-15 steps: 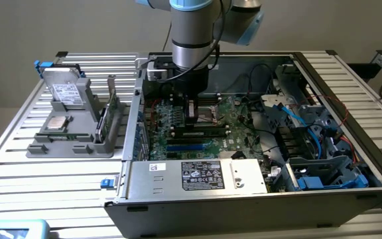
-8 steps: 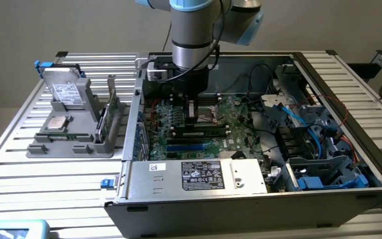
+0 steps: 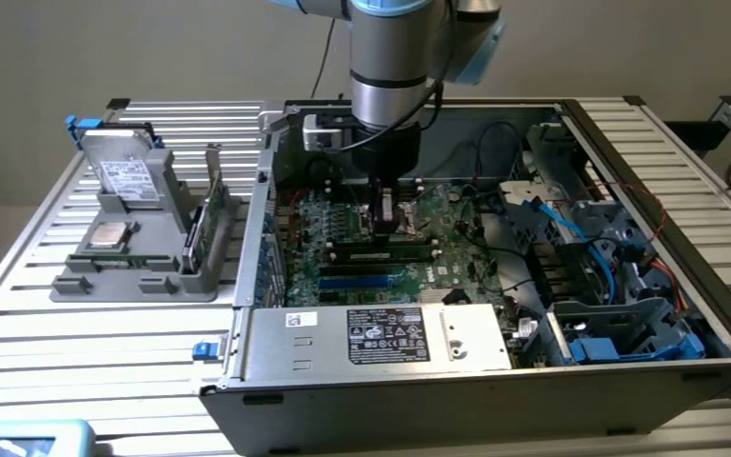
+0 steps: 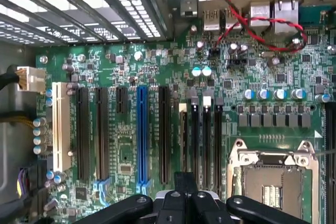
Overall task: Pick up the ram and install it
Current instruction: 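Press down the ram until it locks into place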
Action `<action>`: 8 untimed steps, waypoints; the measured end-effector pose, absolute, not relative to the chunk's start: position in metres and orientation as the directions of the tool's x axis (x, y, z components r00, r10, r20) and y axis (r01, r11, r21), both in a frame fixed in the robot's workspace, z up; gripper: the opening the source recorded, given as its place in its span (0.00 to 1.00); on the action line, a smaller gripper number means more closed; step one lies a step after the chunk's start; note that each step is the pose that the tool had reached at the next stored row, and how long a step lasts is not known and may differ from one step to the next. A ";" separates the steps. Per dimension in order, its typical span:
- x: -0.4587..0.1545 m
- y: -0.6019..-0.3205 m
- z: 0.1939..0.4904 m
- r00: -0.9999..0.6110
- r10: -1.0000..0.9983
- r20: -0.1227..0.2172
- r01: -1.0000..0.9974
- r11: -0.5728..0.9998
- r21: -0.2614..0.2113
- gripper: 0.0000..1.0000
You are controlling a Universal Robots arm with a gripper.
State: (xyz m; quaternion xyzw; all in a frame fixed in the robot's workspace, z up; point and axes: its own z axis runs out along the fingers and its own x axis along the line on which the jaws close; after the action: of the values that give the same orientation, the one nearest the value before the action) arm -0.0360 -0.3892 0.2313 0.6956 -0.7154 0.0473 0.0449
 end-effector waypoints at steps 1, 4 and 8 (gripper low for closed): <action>-0.033 -0.389 0.234 -0.028 -0.991 0.130 -1.000 0.028 -0.005 0.11; -0.024 -0.389 0.240 -0.028 -0.991 0.130 -1.000 0.028 -0.005 0.11; -0.014 -0.389 0.243 -0.028 -0.991 0.130 -1.000 0.028 -0.005 0.11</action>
State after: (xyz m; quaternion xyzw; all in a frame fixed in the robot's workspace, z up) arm -0.0143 -0.3892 0.2433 0.6956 -0.7154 0.0471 0.0449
